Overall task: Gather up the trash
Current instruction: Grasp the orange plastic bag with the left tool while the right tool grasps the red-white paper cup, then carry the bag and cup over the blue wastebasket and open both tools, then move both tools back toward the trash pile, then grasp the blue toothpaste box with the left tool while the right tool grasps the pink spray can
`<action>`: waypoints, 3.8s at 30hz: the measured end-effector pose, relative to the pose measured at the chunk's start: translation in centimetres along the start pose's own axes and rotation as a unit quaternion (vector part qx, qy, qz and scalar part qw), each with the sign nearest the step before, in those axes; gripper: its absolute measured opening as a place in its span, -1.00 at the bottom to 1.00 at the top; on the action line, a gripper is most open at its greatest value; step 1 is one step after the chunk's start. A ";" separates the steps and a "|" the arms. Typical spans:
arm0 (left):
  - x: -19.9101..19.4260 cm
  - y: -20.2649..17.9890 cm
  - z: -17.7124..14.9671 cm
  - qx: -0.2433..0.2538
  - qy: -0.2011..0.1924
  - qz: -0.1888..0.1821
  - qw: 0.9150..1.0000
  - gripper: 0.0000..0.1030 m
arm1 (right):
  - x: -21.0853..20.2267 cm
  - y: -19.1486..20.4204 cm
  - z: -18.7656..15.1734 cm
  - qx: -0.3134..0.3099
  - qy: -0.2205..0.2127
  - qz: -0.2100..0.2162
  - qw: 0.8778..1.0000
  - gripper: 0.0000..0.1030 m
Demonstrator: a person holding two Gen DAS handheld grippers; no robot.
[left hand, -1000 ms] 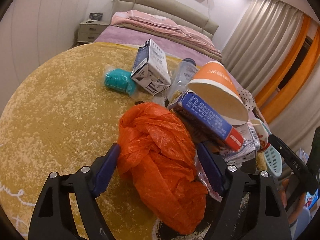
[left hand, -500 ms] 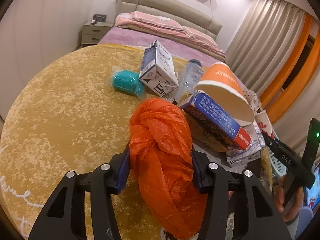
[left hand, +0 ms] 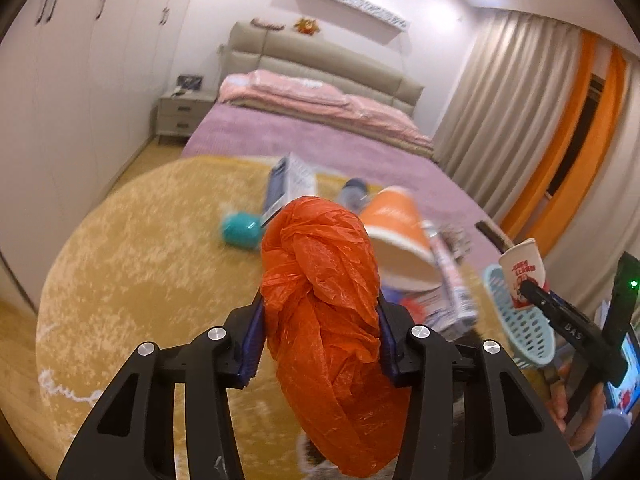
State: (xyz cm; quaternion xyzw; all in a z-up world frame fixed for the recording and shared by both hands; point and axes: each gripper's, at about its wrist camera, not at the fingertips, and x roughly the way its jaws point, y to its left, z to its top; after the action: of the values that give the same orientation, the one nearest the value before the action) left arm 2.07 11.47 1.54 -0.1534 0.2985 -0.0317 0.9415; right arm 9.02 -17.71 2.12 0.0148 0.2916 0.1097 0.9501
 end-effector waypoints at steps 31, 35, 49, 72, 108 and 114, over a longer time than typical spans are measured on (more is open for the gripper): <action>17.5 -29.4 -0.8 0.156 0.115 -0.203 0.960 -0.14 | -2.1 -23.2 -3.5 0.229 0.042 -0.191 0.954 0.08; 19.6 -30.6 -1.8 0.168 0.133 -0.195 0.957 -0.14 | -1.0 -24.0 -4.2 0.233 0.056 -0.195 0.951 0.09; 19.5 -31.3 -2.5 0.170 0.133 -0.191 0.958 0.29 | 0.4 -24.9 -4.9 0.239 0.081 -0.177 0.951 0.10; 4.8 -15.1 3.7 0.061 -0.014 -0.160 0.985 0.56 | -2.2 -12.1 -1.2 0.120 0.050 -0.089 0.988 0.31; 8.0 1.2 0.8 -0.088 0.106 -0.065 0.988 0.17 | 7.5 5.1 -0.5 0.027 0.097 0.044 0.994 0.13; 8.1 1.9 0.3 -0.103 0.122 -0.082 0.984 -0.28 | 8.6 5.1 0.1 0.037 0.102 0.025 0.994 0.14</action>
State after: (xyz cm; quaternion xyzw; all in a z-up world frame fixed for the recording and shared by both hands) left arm 8.85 12.12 -3.25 -0.2682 0.3994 -0.0967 0.8713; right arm 14.98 -10.90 -2.01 0.0463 0.3901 0.1237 0.9112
